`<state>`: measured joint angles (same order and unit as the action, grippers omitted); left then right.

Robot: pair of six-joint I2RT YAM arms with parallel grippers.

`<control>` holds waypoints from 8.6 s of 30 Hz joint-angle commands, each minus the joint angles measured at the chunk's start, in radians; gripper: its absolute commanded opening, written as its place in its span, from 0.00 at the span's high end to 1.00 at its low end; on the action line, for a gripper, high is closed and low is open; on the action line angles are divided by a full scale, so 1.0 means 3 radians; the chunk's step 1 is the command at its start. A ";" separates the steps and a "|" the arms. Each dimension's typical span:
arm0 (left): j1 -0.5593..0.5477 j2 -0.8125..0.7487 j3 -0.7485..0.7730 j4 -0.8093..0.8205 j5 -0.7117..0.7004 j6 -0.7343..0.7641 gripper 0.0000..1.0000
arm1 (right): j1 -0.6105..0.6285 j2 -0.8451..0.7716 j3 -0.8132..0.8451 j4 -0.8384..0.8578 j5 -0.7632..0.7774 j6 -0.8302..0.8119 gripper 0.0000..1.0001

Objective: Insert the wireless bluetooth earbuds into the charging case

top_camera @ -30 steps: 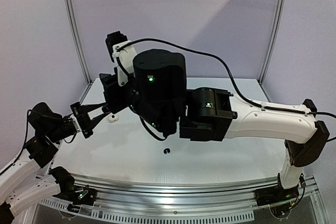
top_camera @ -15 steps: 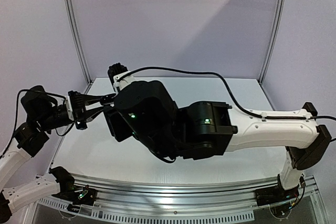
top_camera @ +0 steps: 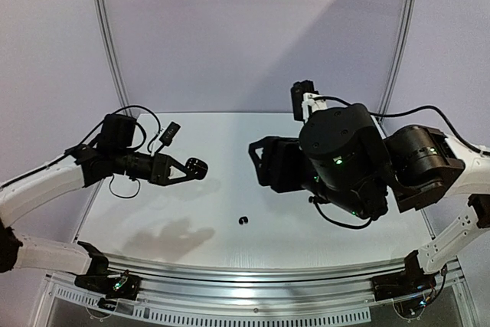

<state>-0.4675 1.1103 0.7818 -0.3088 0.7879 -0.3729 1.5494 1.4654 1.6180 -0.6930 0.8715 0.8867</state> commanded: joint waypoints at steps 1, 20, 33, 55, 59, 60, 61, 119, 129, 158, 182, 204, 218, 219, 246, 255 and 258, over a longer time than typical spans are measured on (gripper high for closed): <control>0.0305 0.0822 0.0430 -0.0163 -0.0038 -0.0505 1.00 | -0.0376 -0.0201 -0.0330 -0.0720 -0.0346 0.0702 0.31; 0.0862 0.4018 0.2777 0.0087 0.0575 -0.1052 1.00 | -0.2434 0.0452 -0.0634 0.0045 -0.2143 -0.0691 0.22; 0.0940 0.4255 0.2513 0.0458 0.0646 -0.1444 0.50 | -0.2504 0.1175 -0.0101 -0.0104 -0.2247 -0.0810 0.20; 0.0969 0.3565 0.2960 -0.0851 -0.0053 -0.0696 0.01 | -0.2749 0.1427 -0.0317 0.0344 -0.2647 -0.1388 0.02; 0.0960 0.3422 0.3143 -0.1050 0.0190 -0.0402 0.01 | -0.2767 0.1741 -0.0113 0.0262 -0.2764 -0.1714 0.07; 0.0960 0.3365 0.3135 -0.1054 0.0237 -0.0343 0.01 | -0.2781 0.1816 -0.0076 0.0252 -0.2801 -0.1752 0.08; 0.0964 0.3312 0.3125 -0.1061 0.0262 -0.0276 0.01 | -0.2797 0.1876 -0.0048 0.0253 -0.2852 -0.1787 0.10; 0.0422 0.0281 0.1015 0.0968 0.0985 0.1274 0.09 | -0.1461 0.0705 -0.0114 0.2279 -0.2040 -0.5170 0.89; 0.0334 0.0375 0.1076 0.1140 0.1245 0.0899 0.16 | -0.1264 0.0972 0.0241 0.2316 -0.1943 -0.5634 0.89; 0.0169 0.0486 0.1124 0.1564 0.1190 0.0573 1.00 | -0.1252 0.1182 0.0540 0.2049 -0.1933 -0.5619 0.39; 0.0219 0.0380 0.0684 0.2726 0.1510 0.0793 1.00 | -0.1683 0.0802 0.0609 0.1283 -0.3829 -0.3223 0.15; 0.0216 0.0395 0.0718 0.2572 0.1605 0.0856 1.00 | -0.1685 0.1036 0.0809 0.1267 -0.4101 -0.3308 0.94; 0.0243 0.0396 0.0753 0.2271 0.1543 0.0896 0.70 | -0.1682 0.1013 0.0865 0.1211 -0.4107 -0.3359 1.00; 0.0240 0.0395 0.0760 0.2329 0.1537 0.0846 0.73 | -0.1685 0.1016 0.0869 0.1195 -0.4101 -0.3368 1.00; 0.0235 0.0385 0.0738 0.2564 0.1577 0.0508 0.77 | -0.1683 0.1128 0.0998 0.0974 -0.3920 -0.3491 1.00; 0.0238 0.0387 0.0738 0.2563 0.1557 0.0469 0.72 | -0.1679 0.1144 0.1027 0.0968 -0.3905 -0.3523 1.00; 0.0241 0.0388 0.0738 0.2568 0.1556 0.0460 0.68 | -0.1684 0.1149 0.1036 0.0952 -0.3884 -0.3529 1.00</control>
<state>-0.3954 1.2358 0.9985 0.4522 1.2461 -0.2188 1.0462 1.7859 1.9049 -0.3893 -0.3218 -0.1596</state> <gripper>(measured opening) 0.300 0.240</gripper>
